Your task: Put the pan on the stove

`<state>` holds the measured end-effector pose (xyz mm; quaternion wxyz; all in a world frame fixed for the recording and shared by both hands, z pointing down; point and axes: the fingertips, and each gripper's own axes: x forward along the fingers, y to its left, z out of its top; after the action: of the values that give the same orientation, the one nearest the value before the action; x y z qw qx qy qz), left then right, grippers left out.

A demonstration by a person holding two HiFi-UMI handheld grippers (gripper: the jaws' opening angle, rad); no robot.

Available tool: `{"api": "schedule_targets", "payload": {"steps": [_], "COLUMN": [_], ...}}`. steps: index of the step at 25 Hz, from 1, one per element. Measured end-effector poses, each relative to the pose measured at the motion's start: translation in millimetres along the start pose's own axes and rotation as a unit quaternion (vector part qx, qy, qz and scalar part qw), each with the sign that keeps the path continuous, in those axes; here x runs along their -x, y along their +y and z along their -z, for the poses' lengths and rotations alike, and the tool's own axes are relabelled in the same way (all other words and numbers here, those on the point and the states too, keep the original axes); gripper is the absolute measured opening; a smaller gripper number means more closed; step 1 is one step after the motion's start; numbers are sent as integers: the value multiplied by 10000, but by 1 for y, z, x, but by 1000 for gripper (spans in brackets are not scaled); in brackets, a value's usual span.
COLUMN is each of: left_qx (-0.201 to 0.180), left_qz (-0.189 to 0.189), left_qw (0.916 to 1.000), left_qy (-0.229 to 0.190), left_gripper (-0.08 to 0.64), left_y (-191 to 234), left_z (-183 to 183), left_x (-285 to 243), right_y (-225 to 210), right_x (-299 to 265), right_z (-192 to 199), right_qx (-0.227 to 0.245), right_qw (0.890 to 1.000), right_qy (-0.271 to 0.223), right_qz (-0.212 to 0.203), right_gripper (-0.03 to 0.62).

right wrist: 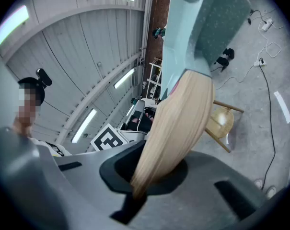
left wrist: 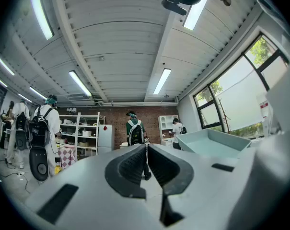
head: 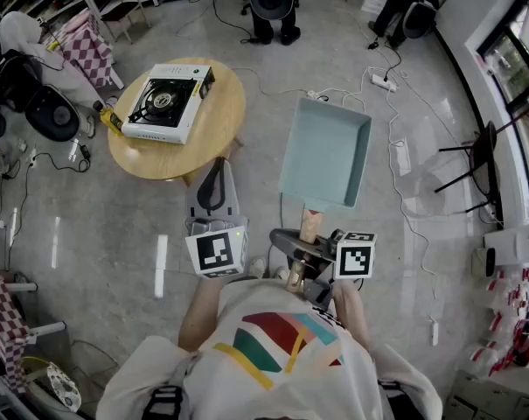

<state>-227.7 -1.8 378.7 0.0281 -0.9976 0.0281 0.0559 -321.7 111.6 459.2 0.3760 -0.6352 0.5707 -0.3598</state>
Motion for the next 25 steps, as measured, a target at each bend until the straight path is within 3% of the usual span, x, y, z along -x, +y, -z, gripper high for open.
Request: {"api": "schedule_targets", "payload": {"steps": [11, 16, 20, 25], "left_qx": [-64, -110, -135, -335], "left_qz": [-54, -80, -119, -129], "left_qw": [10000, 9999, 9998, 9991], "left_qy": [-20, -41, -13, -230], "left_gripper": [11, 11, 11, 11], "left_y": [5, 1, 4, -43], "left_z": [7, 4, 3, -6], "left_x": [6, 8, 5, 22], "right_y": [0, -7, -6, -16], "right_x": [2, 8, 6, 53], "right_z": [3, 6, 7, 15], "right_qx": [-32, 185, 242, 247], "right_qw": [10000, 9994, 9992, 9988], "right_qy": [-45, 151, 247, 329], "right_qz": [-51, 245, 199, 270], "right_gripper": [-2, -2, -2, -2]}}
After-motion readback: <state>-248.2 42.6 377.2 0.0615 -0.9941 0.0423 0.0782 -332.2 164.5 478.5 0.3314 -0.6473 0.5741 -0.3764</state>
